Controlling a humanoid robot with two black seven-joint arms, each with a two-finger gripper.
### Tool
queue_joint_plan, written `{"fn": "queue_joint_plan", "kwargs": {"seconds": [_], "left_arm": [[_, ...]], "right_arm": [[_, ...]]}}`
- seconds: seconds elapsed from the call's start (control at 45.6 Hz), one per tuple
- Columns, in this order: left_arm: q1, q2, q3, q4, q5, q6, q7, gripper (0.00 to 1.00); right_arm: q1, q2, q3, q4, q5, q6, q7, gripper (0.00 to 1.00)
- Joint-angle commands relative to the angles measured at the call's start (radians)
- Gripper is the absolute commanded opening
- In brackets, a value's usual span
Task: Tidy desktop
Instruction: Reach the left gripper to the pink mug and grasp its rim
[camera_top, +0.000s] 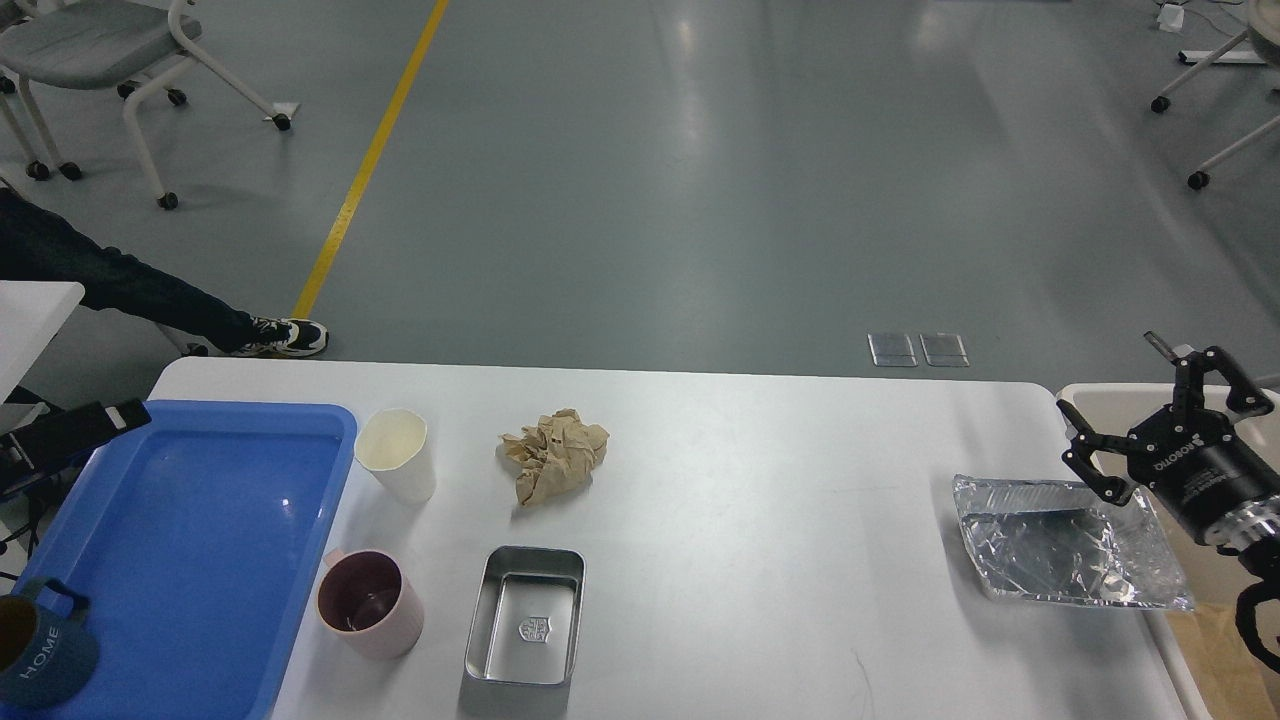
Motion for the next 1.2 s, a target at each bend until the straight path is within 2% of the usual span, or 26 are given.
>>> {"fn": "queue_joint_plan", "kwargs": {"seconds": [0.0, 0.241, 0.416, 0.613, 0.701, 0.92, 1.183], "left_arm": [[0.0, -0.069, 0.01, 0.005, 0.128, -0.018, -0.002, 0.96], [0.002, -0.184, 0.033, 0.03, 0.213, -0.02, 0.004, 0.96], [-0.01, -0.273, 0.104, 0.082, 0.201, -0.027, 0.009, 0.96], [-0.012, -0.331, 0.17, 0.116, 0.198, -0.029, 0.061, 0.96], [-0.015, -0.363, 0.19, 0.134, 0.199, -0.03, 0.067, 0.96], [-0.018, -0.428, 0.217, 0.136, 0.213, -0.047, 0.067, 0.93], [-0.081, -0.463, 0.28, 0.16, 0.218, -0.046, 0.072, 0.93]], "right_arm": [[-0.001, 0.008, -0.001, 0.0, 0.0, 0.001, 0.001, 1.0], [-0.005, 0.015, -0.001, 0.0, -0.001, 0.001, 0.001, 1.0], [-0.008, 0.013, 0.0, 0.0, 0.0, 0.001, 0.001, 1.0], [-0.008, 0.015, 0.0, 0.0, 0.0, 0.001, 0.001, 1.0], [-0.008, 0.015, -0.001, 0.0, -0.001, 0.001, 0.001, 1.0], [-0.011, 0.015, 0.0, -0.001, -0.001, 0.004, 0.001, 1.0], [-0.015, 0.015, 0.005, -0.001, -0.001, 0.003, 0.002, 1.0]]}}
